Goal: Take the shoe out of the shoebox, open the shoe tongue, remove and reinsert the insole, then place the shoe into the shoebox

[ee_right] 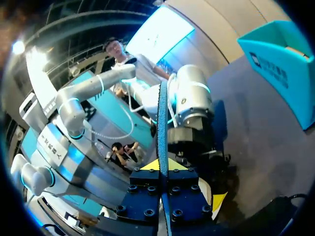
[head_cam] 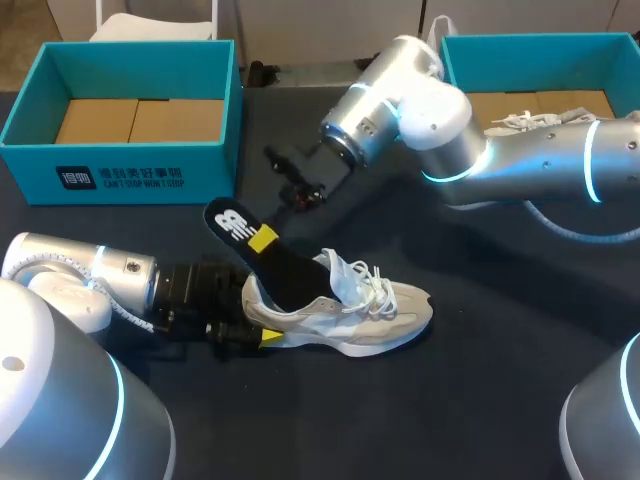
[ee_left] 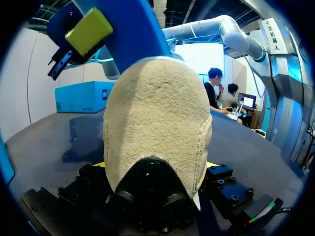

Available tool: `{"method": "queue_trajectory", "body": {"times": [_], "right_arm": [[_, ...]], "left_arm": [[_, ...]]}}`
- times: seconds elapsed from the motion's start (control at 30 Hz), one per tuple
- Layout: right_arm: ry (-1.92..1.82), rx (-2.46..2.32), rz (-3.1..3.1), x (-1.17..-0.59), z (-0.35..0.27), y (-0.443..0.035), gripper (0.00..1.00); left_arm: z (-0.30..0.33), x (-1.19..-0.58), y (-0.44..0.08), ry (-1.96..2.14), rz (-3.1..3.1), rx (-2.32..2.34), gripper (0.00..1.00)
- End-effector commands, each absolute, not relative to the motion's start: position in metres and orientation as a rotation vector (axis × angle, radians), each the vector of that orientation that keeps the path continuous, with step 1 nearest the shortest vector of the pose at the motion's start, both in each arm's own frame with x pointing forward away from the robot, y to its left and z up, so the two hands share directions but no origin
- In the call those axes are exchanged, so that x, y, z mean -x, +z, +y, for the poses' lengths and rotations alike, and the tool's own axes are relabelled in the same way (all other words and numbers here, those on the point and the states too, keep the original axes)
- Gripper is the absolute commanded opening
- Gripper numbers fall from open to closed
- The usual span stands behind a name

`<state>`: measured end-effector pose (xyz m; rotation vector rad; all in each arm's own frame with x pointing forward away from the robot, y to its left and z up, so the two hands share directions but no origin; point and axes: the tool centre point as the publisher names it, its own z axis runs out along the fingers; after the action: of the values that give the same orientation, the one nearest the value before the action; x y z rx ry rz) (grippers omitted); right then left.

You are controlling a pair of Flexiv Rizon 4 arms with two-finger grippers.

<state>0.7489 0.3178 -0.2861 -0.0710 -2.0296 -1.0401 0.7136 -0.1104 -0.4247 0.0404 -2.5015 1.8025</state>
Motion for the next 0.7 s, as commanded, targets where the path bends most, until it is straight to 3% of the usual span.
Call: {"method": "queue_trajectory", "body": {"times": [0.03,0.7], "right_arm": [[-1.087,0.138,-2.114,-0.746,0.316,-0.265,0.00],[-1.372,0.270,-2.265,-0.800,0.332,-0.178,0.00]], "left_arm": [[-0.111,-0.715,-0.428,1.802,-2.501,-0.040,0.00],[-0.111,-0.715,-0.428,1.802,-2.501,-0.040,0.00]]}}
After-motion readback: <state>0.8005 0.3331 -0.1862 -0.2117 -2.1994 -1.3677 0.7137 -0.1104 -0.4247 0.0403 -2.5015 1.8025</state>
